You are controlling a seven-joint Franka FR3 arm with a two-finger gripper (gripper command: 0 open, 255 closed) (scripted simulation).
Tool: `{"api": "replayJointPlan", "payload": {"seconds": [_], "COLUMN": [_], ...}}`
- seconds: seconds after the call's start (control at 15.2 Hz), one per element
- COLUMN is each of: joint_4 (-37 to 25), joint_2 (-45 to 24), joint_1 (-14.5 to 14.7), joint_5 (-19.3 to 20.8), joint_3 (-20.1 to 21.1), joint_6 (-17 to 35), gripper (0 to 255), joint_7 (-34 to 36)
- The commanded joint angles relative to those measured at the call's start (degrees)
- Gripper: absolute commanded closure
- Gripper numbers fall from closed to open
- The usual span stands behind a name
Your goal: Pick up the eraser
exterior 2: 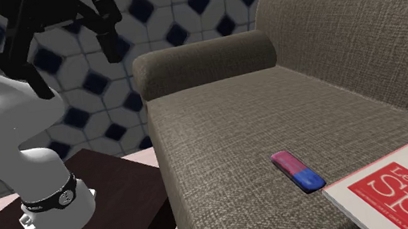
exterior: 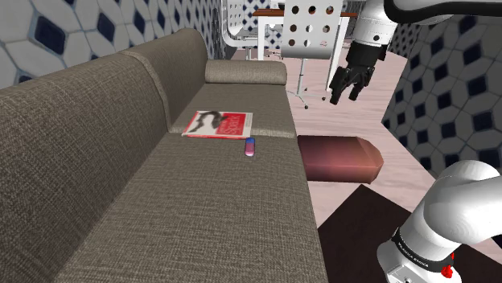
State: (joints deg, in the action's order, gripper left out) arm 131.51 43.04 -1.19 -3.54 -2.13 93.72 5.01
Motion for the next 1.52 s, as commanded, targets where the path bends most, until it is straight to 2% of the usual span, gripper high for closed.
{"api": "replayJointPlan", "payload": {"seconds": [0.0,0.4,0.79,1.12,1.45], "joint_4": [0.0,1.9,0.2,-3.9,-10.3], "joint_2": [0.0,-6.8,-16.8,-27.0,-38.4], "joint_1": [0.0,-0.6,-1.6,-2.9,-3.7], "joint_5": [0.0,-2.7,-3.2,-1.2,3.6], "joint_3": [0.0,7.0,13.4,18.1,21.4], "joint_6": [0.0,9.5,18.3,24.5,28.8], "gripper": [0,0,0,0,0], "joint_7": [0.0,11.8,23.7,34.2,45.5]}}
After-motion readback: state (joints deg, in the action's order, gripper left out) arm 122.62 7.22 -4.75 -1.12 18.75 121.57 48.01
